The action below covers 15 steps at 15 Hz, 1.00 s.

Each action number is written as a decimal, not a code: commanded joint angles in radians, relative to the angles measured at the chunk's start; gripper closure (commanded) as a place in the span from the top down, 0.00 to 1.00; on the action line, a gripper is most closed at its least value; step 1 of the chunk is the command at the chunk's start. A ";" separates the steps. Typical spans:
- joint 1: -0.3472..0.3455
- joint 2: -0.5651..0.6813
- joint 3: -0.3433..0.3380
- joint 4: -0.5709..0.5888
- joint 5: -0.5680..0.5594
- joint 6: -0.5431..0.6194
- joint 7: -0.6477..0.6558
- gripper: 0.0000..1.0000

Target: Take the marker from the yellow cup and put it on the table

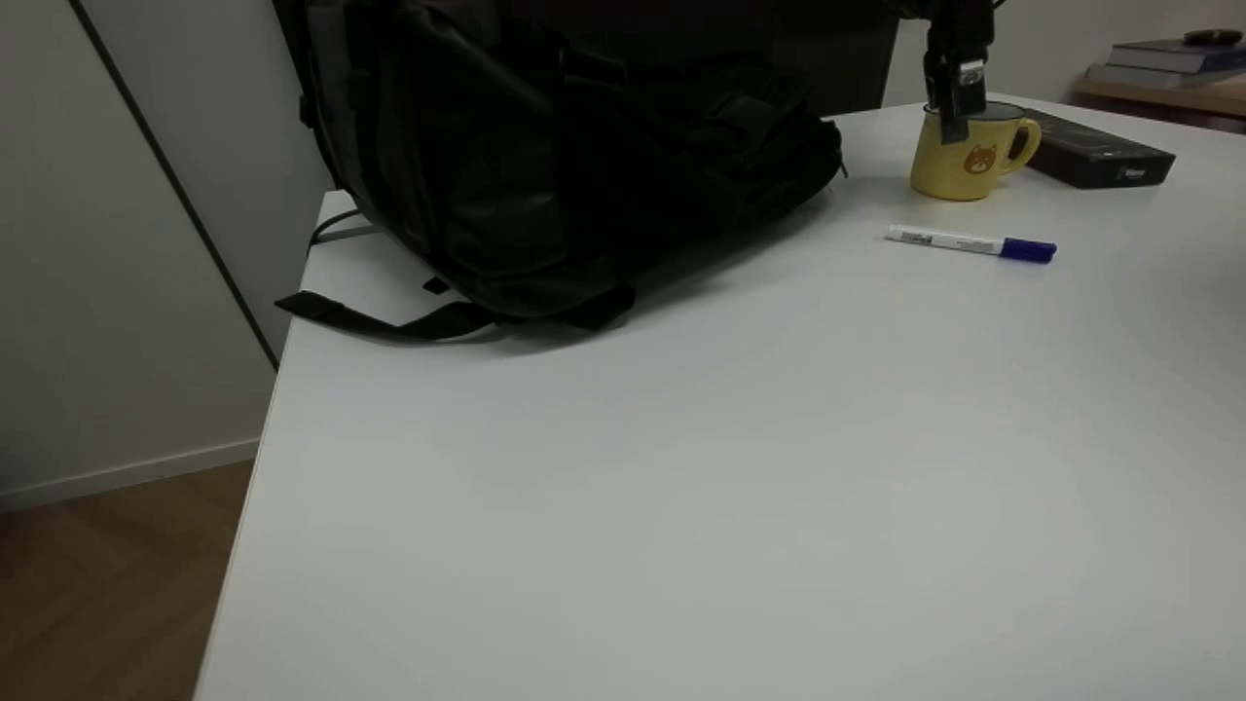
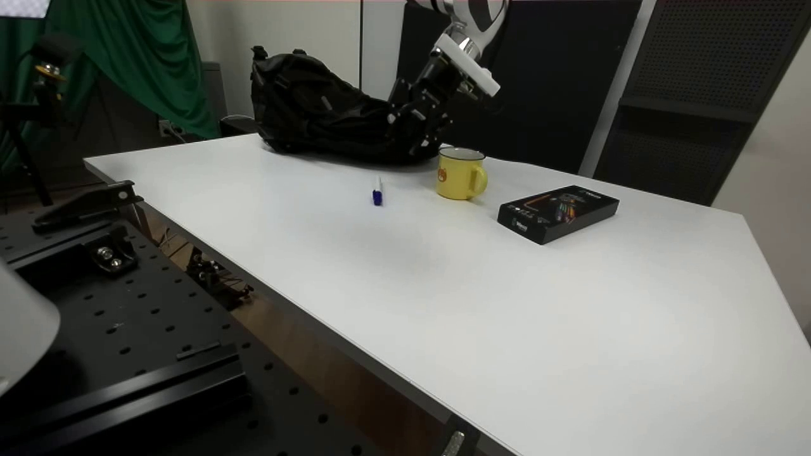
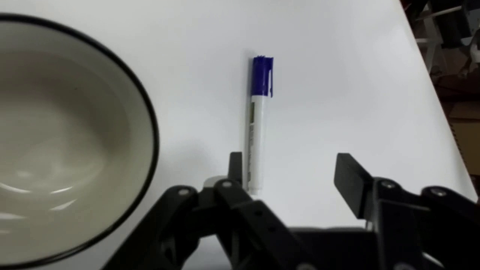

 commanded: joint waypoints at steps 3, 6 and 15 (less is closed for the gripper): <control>-0.016 -0.010 0.017 0.019 0.091 0.192 0.148 1.00; -0.018 -0.017 0.025 0.006 0.144 0.322 0.225 1.00; 0.004 -0.051 -0.038 -0.089 0.079 0.838 0.438 1.00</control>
